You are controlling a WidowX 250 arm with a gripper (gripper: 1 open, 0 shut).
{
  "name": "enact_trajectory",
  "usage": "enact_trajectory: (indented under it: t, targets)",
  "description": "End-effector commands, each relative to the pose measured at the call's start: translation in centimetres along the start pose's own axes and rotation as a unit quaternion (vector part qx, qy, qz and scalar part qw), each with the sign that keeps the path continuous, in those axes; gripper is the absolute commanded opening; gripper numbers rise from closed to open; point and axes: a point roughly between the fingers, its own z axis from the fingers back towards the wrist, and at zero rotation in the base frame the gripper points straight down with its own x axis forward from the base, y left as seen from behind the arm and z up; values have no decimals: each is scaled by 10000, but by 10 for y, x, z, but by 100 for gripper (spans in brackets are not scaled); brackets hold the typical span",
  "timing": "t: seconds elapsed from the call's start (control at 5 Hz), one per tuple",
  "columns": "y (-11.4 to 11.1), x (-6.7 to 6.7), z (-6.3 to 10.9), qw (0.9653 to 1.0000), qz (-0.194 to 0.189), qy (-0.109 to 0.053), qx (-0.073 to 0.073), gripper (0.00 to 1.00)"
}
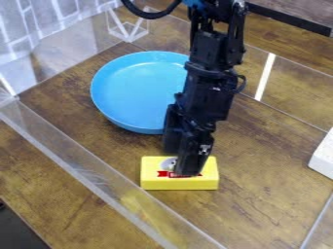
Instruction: Put the yellow block in the blue tray
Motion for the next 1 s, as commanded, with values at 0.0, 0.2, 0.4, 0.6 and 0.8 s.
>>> enact_trajectory:
  t: [0.0, 0.2, 0.4, 0.6, 0.8]
  targets:
    - [-6, -9, -17, 9994, 33, 299, -179, 100]
    - [-4, -13, -17, 9991, 131, 333, -221, 100]
    - [-2, -19, -17, 9987, 235, 369, -262, 100]
    - [0, -24, -16, 9981, 336, 419, -289, 100]
    - [0, -27, -12, 9980, 366, 413, -292, 0]
